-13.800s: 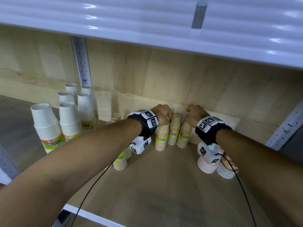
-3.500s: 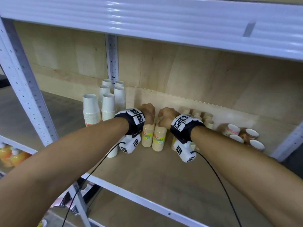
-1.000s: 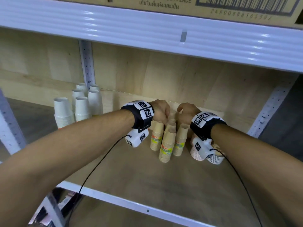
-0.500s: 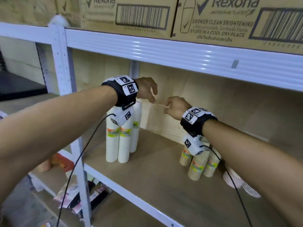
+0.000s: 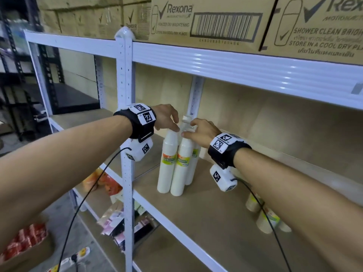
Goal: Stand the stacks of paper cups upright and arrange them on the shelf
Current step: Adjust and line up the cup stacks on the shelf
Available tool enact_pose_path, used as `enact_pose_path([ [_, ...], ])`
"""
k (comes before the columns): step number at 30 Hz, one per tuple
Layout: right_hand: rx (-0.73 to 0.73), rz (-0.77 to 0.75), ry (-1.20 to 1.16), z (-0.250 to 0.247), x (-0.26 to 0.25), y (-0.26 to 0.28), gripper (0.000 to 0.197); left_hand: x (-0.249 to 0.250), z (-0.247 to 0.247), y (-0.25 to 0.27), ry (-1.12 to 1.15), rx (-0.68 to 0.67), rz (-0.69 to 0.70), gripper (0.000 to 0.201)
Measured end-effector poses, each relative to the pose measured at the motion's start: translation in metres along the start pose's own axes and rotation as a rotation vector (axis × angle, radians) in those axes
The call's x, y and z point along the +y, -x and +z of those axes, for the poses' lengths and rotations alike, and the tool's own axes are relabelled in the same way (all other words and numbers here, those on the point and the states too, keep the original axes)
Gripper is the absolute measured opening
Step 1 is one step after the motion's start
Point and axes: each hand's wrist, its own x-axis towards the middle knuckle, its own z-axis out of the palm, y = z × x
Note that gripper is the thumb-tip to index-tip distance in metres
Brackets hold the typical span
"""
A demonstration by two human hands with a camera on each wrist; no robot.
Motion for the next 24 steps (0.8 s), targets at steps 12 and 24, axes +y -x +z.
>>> enact_pose_path([
  [12, -0.029, 0.024, -0.025, 0.019, 0.0, -0.007, 0.052, -0.012, 0.027, 0.001, 0.129, 0.03, 0.022, 0.037],
  [24, -0.011, 0.039, -0.092, -0.005, 0.018, 0.007, 0.044, 0.018, 0.022, -0.006, 0.109, -0.025, 0.106, 0.039],
])
